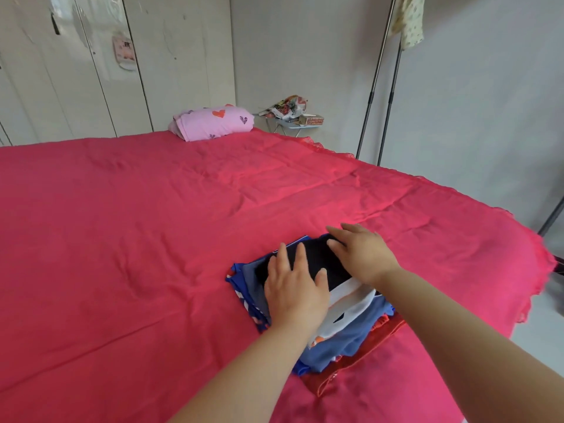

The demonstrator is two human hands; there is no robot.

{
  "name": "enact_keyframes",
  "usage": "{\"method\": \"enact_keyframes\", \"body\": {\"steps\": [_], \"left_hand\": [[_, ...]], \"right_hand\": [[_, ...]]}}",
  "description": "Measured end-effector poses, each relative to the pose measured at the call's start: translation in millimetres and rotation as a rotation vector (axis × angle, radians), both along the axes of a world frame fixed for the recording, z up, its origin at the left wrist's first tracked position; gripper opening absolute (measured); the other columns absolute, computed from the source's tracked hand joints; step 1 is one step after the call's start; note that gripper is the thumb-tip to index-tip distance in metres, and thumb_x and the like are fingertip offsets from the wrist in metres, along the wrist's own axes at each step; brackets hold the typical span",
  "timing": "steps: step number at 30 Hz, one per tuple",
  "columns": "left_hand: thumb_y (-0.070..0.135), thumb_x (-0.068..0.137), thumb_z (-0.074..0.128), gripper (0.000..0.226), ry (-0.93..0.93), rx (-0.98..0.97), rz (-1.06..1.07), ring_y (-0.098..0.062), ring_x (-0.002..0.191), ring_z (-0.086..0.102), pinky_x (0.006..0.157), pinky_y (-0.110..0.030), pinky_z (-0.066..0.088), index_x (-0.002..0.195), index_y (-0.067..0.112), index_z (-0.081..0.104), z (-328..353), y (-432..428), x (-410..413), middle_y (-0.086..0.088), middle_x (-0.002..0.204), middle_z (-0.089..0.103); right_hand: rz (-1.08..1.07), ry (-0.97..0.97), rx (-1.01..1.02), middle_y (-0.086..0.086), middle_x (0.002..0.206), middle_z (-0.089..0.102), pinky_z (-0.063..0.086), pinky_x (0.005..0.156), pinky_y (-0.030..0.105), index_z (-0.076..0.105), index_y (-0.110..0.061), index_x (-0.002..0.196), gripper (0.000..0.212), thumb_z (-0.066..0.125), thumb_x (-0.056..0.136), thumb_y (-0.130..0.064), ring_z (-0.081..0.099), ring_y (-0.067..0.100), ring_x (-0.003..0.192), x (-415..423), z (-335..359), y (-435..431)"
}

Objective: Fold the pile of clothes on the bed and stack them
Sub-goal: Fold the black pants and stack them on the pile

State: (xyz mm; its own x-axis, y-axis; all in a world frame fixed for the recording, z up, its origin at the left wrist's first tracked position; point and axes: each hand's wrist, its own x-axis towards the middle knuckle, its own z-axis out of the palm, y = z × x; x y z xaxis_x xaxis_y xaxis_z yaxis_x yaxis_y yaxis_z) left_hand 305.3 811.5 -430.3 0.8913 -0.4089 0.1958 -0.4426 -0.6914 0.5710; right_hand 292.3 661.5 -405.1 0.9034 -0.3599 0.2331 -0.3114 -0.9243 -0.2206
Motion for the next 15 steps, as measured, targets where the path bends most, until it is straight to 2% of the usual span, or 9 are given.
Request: {"method": "enact_keyframes", "body": {"steps": [2, 5, 12, 15], "left_hand": [[0.052, 0.094, 0.031, 0.062, 0.017, 0.146, -0.073, -0.025, 0.144, -0.001, 0.115, -0.043, 0.006, 0.149, 0.029, 0.011, -13, -9, 5, -0.001, 0.158, 0.0], [0.059, 0.093, 0.021, 0.064, 0.164, 0.329, -0.126, -0.026, 0.144, -0.008, 0.115, -0.046, -0.004, 0.149, 0.033, 0.004, -49, -12, 5, 0.001, 0.158, -0.007], [0.06, 0.093, 0.019, 0.064, 0.222, 0.386, -0.156, -0.025, 0.144, -0.011, 0.115, -0.045, -0.005, 0.148, 0.034, 0.0, -61, -13, 14, 0.002, 0.157, -0.011], [0.055, 0.095, 0.024, 0.061, 0.191, 0.364, -0.182, -0.024, 0.145, -0.002, 0.115, -0.045, 0.001, 0.149, 0.032, 0.009, -45, -2, 17, 0.001, 0.158, -0.002]], "right_hand": [[0.005, 0.112, -0.04, -0.002, 0.155, 0.021, 0.011, 0.113, 0.051, 0.026, -0.039, 0.143, 0.047, 0.028, 0.097, -0.047, 0.013, 0.024, 0.144, 2, -16, 4], [-0.027, 0.26, -0.034, -0.007, 0.158, 0.005, 0.003, 0.114, 0.051, 0.011, -0.045, 0.145, 0.05, 0.019, 0.096, -0.053, 0.0, 0.023, 0.145, -3, -61, 5], [-0.056, 0.274, 0.005, -0.009, 0.158, 0.003, 0.001, 0.116, 0.047, 0.01, -0.047, 0.144, 0.05, 0.017, 0.095, -0.055, -0.003, 0.021, 0.145, 3, -77, 1], [-0.078, 0.33, 0.005, -0.007, 0.158, 0.003, 0.003, 0.115, 0.05, 0.011, -0.043, 0.145, 0.05, 0.019, 0.097, -0.052, -0.002, 0.023, 0.145, 0, -58, 6]]}}
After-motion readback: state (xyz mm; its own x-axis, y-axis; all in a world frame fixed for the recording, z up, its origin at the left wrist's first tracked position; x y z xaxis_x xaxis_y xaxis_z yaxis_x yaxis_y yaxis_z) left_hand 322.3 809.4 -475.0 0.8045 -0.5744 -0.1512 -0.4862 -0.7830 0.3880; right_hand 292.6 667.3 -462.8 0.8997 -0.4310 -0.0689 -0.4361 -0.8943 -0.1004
